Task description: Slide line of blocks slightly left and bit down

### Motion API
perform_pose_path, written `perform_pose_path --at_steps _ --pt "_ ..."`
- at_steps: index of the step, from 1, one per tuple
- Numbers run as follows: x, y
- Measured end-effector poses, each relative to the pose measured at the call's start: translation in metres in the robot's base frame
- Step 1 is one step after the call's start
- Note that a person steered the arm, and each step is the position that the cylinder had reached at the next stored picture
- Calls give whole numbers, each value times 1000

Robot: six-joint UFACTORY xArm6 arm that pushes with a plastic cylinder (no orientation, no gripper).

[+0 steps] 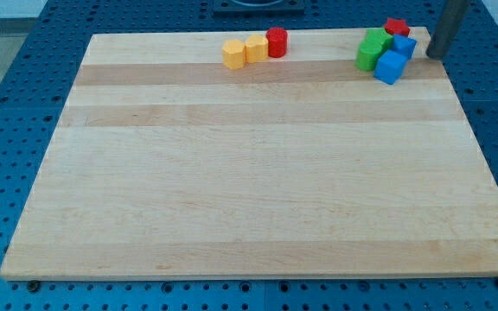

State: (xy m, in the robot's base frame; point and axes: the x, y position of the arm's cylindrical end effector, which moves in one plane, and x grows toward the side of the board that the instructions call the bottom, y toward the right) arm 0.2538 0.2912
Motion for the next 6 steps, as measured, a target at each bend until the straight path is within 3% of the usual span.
perform_pose_path --at_steps 2,6 --pt "-62 -3" --pt "-55 -88"
